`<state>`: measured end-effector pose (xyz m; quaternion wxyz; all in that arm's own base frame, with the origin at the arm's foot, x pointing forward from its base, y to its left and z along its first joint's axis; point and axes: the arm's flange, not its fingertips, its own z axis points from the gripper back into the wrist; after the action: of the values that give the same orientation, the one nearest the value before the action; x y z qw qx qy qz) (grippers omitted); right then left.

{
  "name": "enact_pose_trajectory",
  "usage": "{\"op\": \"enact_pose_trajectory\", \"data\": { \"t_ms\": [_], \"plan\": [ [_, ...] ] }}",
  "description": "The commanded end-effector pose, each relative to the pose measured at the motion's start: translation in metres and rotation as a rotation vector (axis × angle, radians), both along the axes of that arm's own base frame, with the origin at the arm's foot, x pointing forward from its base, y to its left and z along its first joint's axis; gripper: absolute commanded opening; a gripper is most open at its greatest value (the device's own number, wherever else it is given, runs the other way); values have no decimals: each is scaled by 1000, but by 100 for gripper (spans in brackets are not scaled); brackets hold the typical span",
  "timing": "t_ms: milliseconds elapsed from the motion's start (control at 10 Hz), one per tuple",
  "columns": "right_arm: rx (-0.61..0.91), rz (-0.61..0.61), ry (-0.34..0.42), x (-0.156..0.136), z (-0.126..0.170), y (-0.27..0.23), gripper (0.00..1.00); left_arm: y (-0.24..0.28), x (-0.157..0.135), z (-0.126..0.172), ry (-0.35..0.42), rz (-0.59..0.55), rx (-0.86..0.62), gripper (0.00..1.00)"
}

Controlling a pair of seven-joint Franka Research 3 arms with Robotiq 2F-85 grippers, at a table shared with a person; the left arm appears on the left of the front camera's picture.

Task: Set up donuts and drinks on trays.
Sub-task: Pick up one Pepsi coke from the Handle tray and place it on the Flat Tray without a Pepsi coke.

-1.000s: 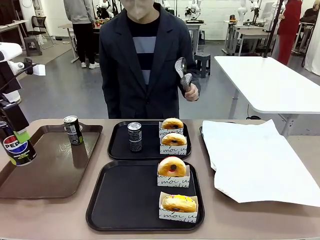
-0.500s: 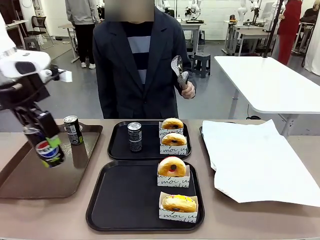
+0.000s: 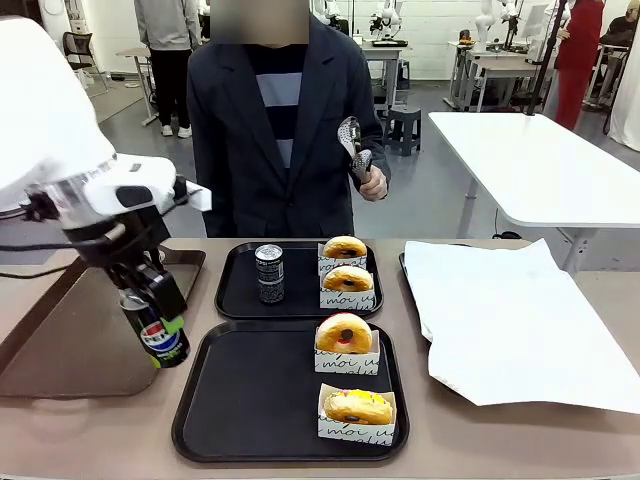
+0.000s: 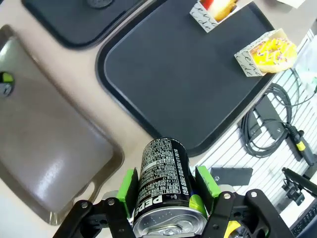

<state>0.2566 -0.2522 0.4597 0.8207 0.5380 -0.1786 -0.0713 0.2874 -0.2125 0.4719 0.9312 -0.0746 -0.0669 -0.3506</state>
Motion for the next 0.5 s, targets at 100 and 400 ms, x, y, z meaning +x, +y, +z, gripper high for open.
{"op": "enact_pose_trajectory", "data": {
  "t_ms": [100,400],
  "plan": [
    [13,3,-24,1,0,-1,100,-35,11,-29,-9,-71,37,60],
    [13,3,-24,1,0,-1,100,-58,42,-49,55,-69,76,60]
  ]
}}
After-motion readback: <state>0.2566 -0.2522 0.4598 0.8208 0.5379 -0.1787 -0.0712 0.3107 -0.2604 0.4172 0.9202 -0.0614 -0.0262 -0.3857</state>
